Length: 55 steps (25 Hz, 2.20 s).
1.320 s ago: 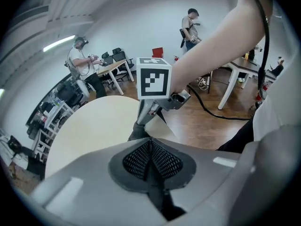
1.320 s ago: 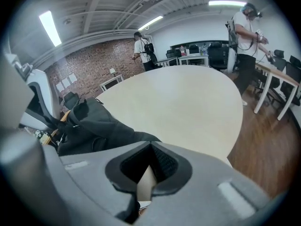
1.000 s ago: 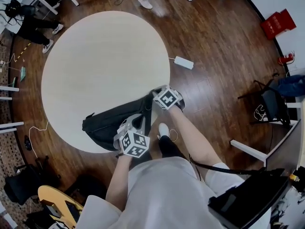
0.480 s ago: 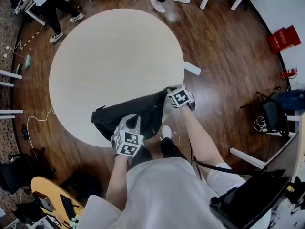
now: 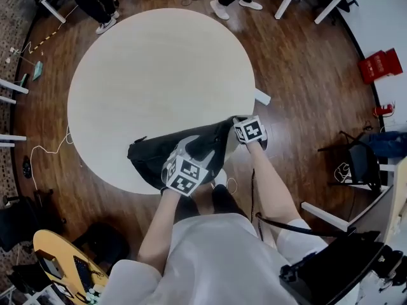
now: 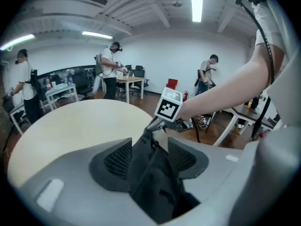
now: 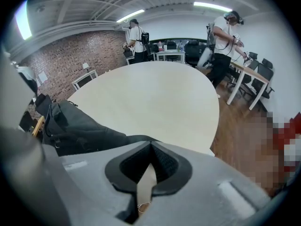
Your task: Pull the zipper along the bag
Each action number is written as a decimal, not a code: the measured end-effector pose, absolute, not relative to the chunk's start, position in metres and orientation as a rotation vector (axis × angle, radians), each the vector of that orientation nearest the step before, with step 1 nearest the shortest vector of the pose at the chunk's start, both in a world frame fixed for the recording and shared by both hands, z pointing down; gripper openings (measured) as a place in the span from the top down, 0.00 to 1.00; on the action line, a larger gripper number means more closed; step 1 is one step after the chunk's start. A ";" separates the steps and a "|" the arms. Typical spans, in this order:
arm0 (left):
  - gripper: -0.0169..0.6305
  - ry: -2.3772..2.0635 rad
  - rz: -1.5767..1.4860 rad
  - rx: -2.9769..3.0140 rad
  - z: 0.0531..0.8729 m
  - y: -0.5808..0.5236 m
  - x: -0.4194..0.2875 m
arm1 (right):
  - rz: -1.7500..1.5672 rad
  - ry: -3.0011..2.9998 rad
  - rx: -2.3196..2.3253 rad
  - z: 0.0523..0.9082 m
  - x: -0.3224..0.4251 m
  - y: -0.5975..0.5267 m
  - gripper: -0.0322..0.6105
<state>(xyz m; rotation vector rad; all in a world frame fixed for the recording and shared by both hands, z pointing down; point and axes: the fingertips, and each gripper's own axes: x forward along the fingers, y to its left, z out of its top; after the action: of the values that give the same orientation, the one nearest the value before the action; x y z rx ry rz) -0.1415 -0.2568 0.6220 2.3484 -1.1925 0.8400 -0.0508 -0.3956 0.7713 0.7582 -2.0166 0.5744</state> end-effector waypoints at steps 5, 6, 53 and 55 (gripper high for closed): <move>0.46 -1.013 1.101 2.356 0.679 -0.300 -0.082 | 0.575 -2.045 0.726 0.771 -0.061 -0.393 0.96; 0.46 -0.988 1.162 2.336 0.693 -0.306 -0.077 | 0.581 -2.056 0.717 0.770 -0.062 -0.393 0.96; 0.91 -1.872 0.938 1.544 0.756 -0.140 -0.510 | 0.645 -1.881 1.041 0.773 -0.037 -0.406 0.96; 0.91 -1.871 0.860 1.563 0.748 -0.146 -0.507 | 0.639 -1.897 1.042 0.772 -0.036 -0.407 0.96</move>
<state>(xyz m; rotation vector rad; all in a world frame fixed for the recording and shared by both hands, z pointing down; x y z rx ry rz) -0.5068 -0.1455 0.7479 1.5631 -1.8707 0.8599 -0.0358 -0.4075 0.7725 1.0422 -1.8968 0.6390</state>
